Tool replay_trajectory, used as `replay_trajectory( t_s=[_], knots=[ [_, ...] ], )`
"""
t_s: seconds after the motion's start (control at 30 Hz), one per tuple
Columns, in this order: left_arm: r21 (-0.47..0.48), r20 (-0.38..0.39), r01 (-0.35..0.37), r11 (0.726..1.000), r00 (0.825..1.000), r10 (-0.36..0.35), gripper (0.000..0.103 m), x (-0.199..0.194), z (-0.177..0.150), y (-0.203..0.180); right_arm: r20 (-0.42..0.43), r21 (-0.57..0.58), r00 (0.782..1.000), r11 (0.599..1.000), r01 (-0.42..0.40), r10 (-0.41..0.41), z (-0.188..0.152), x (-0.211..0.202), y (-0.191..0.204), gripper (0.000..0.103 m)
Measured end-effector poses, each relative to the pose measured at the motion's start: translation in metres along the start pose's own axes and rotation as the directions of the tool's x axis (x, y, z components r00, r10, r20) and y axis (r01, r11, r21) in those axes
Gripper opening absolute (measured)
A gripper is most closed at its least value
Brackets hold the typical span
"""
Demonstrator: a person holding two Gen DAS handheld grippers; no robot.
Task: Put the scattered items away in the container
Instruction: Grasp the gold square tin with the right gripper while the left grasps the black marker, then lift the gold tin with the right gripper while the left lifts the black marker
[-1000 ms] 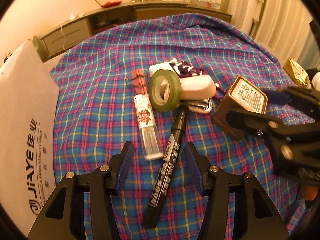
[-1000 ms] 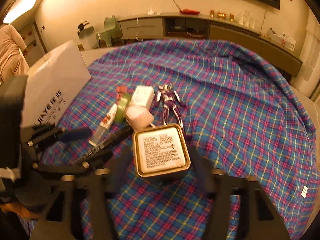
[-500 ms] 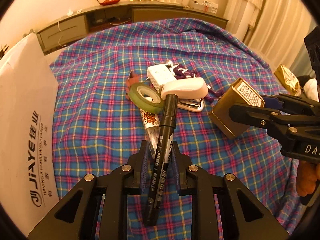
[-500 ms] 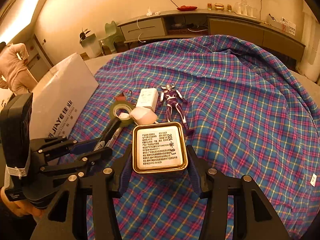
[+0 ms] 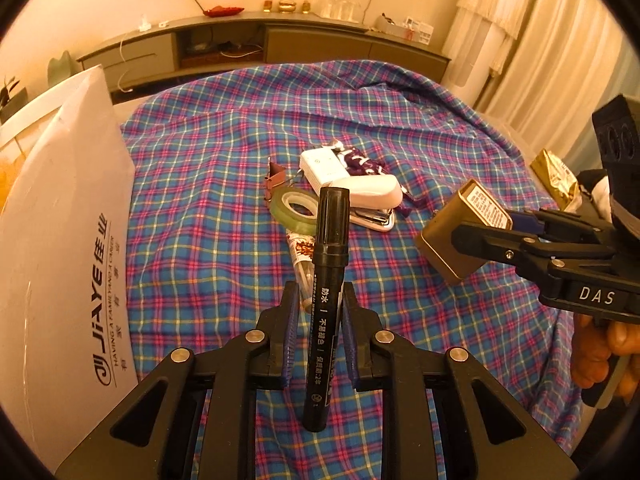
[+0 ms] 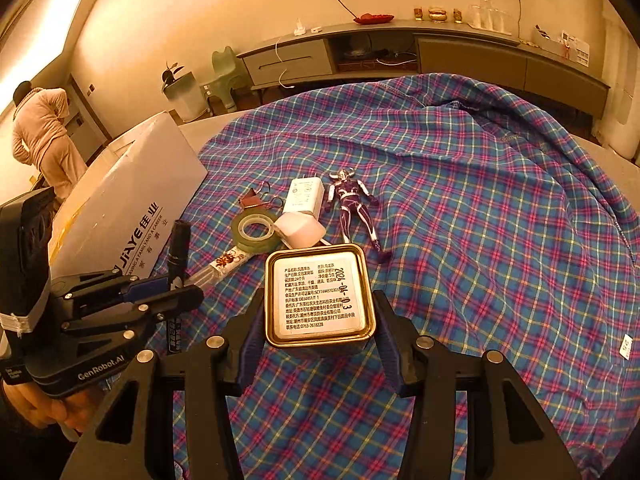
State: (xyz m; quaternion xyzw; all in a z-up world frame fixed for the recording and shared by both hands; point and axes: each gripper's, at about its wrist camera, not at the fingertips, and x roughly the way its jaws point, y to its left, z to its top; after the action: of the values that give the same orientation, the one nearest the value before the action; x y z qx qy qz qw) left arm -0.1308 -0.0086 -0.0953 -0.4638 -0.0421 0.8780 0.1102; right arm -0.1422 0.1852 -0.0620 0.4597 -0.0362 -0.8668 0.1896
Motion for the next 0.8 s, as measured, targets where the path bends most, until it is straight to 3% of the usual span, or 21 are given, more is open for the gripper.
replay_trajectory(
  t_s=[0.13, 0.37, 0.4, 0.43, 0.47, 0.53, 0.63, 0.67, 0.8],
  knots=[
    [-0.015, -0.021, -0.001, 1.000, 1.000, 0.000, 0.023, 0.006, -0.009, 0.007, -0.014, 0.003, 1.000, 1.000, 0.002, -0.002, -0.005, 0.001, -0.002, 0.051],
    [0.046, -0.060, -0.035, 0.998, 0.997, 0.038, 0.019, 0.015, -0.026, -0.001, -0.023, 0.000, 1.000, 1.000, 0.004, -0.004, -0.012, 0.000, -0.003, 0.051],
    [0.048, -0.053, -0.047, 0.998, 0.997, 0.049, 0.021, 0.015, -0.026, -0.001, -0.023, 0.000, 1.000, 1.000, 0.004, -0.004, -0.012, -0.001, -0.003, 0.051],
    [0.043, -0.041, -0.053, 0.998, 0.998, 0.055, 0.035, 0.014, -0.025, -0.001, -0.023, 0.000, 1.000, 1.000, 0.004, -0.004, -0.012, -0.001, -0.003, 0.051],
    [0.038, -0.028, -0.055, 0.998, 0.998, 0.056, 0.041, 0.013, -0.024, -0.001, -0.024, 0.000, 1.000, 1.000, 0.004, -0.004, -0.013, -0.001, -0.002, 0.051],
    [0.038, -0.012, -0.060, 0.997, 0.998, 0.061, 0.041, 0.014, -0.021, -0.001, -0.027, 0.001, 1.000, 1.000, 0.003, -0.003, -0.013, 0.001, -0.001, 0.051],
    [0.049, -0.024, -0.079, 0.996, 0.996, 0.081, 0.036, 0.024, -0.019, -0.001, -0.030, -0.002, 1.000, 1.000, -0.003, 0.003, -0.013, 0.003, 0.003, 0.051],
    [0.059, -0.027, -0.089, 0.994, 0.996, 0.090, 0.020, 0.025, -0.018, -0.002, -0.030, -0.005, 1.000, 1.000, -0.005, 0.005, -0.013, 0.003, 0.004, 0.051],
    [0.060, -0.038, -0.078, 0.995, 0.996, 0.080, 0.020, 0.024, -0.017, -0.002, -0.022, -0.020, 1.000, 1.000, -0.008, 0.008, -0.013, 0.000, 0.007, 0.051]
  ],
)
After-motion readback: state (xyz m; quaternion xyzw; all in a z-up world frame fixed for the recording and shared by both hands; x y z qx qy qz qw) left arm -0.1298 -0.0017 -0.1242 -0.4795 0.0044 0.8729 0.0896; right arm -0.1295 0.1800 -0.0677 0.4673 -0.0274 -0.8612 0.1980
